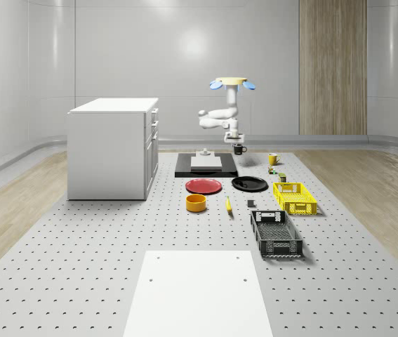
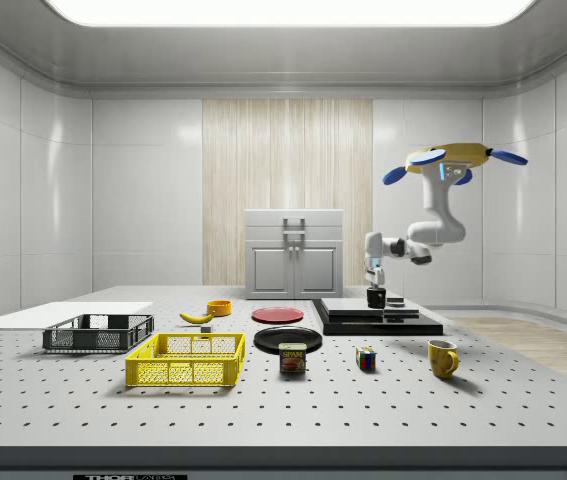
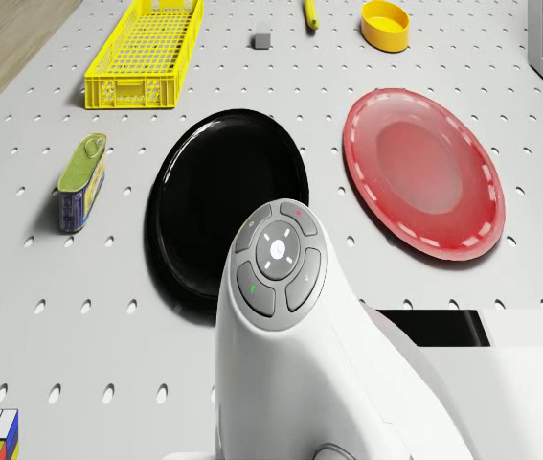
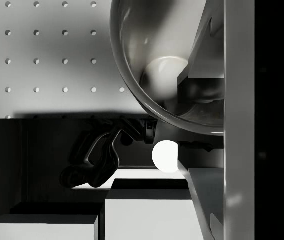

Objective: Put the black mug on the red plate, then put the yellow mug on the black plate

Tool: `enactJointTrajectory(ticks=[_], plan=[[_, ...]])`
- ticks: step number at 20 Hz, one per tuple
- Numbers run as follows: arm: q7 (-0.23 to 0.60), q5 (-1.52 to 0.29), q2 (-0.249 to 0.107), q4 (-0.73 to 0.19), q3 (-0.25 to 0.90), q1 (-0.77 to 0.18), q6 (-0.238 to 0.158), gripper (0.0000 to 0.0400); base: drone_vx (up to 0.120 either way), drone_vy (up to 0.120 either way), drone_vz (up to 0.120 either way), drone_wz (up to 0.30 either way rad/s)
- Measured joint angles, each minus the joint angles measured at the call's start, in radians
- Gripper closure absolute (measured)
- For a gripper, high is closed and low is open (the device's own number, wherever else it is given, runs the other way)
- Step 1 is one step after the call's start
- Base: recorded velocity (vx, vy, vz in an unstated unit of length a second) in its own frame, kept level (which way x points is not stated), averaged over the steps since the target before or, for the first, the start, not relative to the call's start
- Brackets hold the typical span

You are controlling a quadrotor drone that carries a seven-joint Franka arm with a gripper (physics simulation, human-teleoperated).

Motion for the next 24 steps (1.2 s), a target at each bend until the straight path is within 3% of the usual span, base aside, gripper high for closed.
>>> enactJointTrajectory(ticks=[24], plan=[[0.013, 0.022, -0.046, 0.003, 0.010, -0.016, 0.043, 0.0290, 0.120, -0.120, 0.000, 0.000]])
